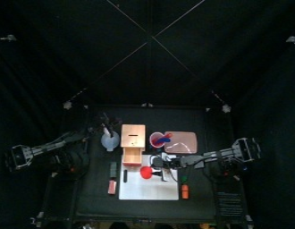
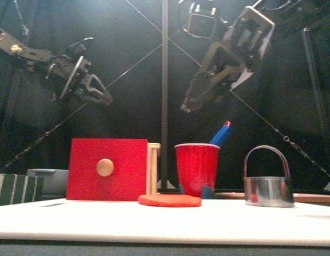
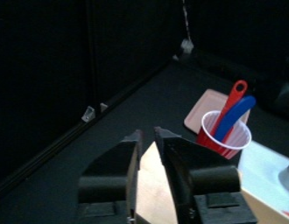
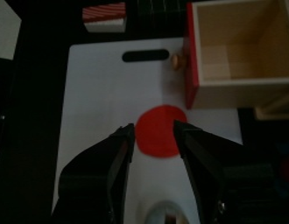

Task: Get the cutter from the drawer then cut the dough then place the extra dough in the bowl
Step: Shut the drawer

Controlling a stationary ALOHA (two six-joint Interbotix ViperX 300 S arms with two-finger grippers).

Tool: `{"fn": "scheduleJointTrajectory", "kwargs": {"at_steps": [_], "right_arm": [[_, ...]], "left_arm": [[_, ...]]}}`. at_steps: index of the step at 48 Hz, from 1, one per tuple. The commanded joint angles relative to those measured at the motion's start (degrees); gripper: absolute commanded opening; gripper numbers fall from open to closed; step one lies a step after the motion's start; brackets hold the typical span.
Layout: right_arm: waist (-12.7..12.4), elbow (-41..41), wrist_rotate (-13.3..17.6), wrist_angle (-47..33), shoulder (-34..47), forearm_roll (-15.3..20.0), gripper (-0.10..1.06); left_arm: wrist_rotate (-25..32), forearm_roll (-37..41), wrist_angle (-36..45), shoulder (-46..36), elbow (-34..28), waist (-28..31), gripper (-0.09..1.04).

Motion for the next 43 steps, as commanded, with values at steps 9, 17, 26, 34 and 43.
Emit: {"fn": "scheduleJointTrajectory", "kwargs": {"at_steps": [9,17,26,34,43], "right_arm": [[0.6,-9.5,0.0,-0.8,8.2,-0.3,0.34],[0.6,-13.9,0.1,-0.5,11.6,0.1,0.33],[0.4,-18.0,0.1,1.8,14.7,0.0,0.33],[-0.6,-20.4,0.0,3.4,17.6,-1.4,0.33],[-3.2,-20.6,0.0,3.9,17.9,-4.3,0.33]], "left_arm": [[0.6,10.5,10.7,13.4,-12.0,1.4,0.41],[1.6,14.2,13.6,23.8,-18.0,4.5,0.41],[5.4,13.6,17.1,30.1,-22.1,4.6,0.41],[9.1,10.1,18.9,30.8,-22.9,3.4,0.41],[11.7,6.8,19.1,30.7,-22.3,2.0,0.41]]}}
